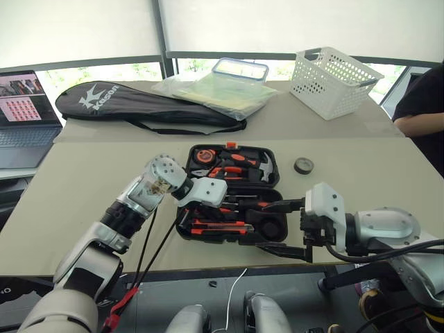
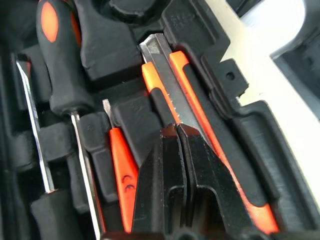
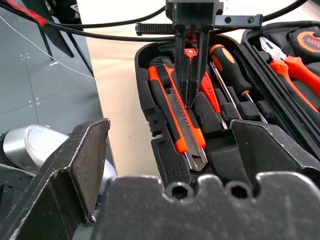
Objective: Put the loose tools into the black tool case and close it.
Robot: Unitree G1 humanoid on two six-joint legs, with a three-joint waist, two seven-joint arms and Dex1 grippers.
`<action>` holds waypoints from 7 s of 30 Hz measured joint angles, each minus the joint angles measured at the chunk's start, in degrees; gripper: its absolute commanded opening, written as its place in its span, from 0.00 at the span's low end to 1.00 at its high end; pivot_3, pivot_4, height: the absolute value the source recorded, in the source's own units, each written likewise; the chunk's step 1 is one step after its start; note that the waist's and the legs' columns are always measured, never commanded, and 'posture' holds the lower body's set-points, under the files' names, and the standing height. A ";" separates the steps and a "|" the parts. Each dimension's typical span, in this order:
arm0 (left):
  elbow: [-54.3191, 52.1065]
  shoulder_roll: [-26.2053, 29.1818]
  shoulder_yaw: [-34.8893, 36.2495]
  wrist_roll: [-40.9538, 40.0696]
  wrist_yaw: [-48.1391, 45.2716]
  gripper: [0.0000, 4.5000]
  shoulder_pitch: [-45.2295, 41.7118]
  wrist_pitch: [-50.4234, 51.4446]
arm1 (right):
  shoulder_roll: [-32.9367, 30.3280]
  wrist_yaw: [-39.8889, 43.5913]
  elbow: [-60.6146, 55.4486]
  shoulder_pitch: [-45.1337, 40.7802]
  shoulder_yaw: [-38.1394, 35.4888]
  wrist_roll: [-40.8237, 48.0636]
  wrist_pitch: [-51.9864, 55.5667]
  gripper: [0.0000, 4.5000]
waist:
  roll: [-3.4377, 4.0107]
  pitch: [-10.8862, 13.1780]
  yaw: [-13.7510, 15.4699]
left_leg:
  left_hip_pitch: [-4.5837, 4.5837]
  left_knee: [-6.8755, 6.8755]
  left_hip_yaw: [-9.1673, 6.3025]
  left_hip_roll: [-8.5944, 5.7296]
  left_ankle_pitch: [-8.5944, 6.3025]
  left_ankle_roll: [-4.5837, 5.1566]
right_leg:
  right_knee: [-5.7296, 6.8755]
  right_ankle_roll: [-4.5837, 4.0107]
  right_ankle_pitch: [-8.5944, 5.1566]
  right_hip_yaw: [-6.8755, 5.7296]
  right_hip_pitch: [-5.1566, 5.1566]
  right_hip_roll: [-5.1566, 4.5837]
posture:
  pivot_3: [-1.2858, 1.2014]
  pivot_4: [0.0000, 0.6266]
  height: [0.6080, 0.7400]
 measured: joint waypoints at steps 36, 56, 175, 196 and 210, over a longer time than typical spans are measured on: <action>-38.03 20.52 37.27 -38.22 12.21 0.99 23.86 40.84 | 3.55 2.92 60.32 -31.96 9.38 -25.89 -15.51 1.00 | 0.01 0.23 -2.68 | 0.01 -0.20 0.29 0.22 0.35 -0.69 | 0.31 -0.42 0.06 0.32 -0.38 0.04 | 0.52 0.24 1.00; -42.58 22.78 37.78 -40.77 18.27 1.00 27.27 39.61 | 18.83 -1.61 109.08 -56.26 17.47 -45.81 -36.43 0.26 | 0.08 0.27 -3.79 | -0.30 -0.31 0.06 0.10 0.49 -0.99 | 0.37 -0.59 0.14 0.04 -0.76 -0.01 | 0.52 0.24 1.00; -1.05 3.05 38.94 -28.69 44.90 1.00 9.36 60.69 | 18.15 -7.87 54.97 -31.64 -0.44 -19.85 7.06 0.98 | 0.15 0.30 -2.41 | -0.35 -0.31 0.12 0.23 0.45 -0.84 | 0.45 -0.56 0.24 -0.07 -0.78 0.12 | 0.52 0.24 1.00; 5.17 -1.38 38.53 -27.86 51.21 0.00 4.68 58.59 | 23.72 -10.23 68.14 -41.59 4.40 -23.40 6.03 0.00 | 0.20 0.25 -2.59 | -0.15 -0.19 0.07 0.01 0.53 -1.00 | 0.51 -0.56 0.25 -0.01 -0.69 0.03 | 0.52 0.24 1.00; -0.20 -1.28 36.13 -21.67 49.16 0.00 7.68 32.41 | 24.64 -16.71 64.71 -41.08 4.90 -29.92 -16.70 0.00 | 0.21 0.27 -2.62 | -0.62 -0.22 0.05 -0.03 0.57 -1.06 | 0.81 -0.59 0.26 -0.07 -1.26 0.03 | 0.52 0.24 1.00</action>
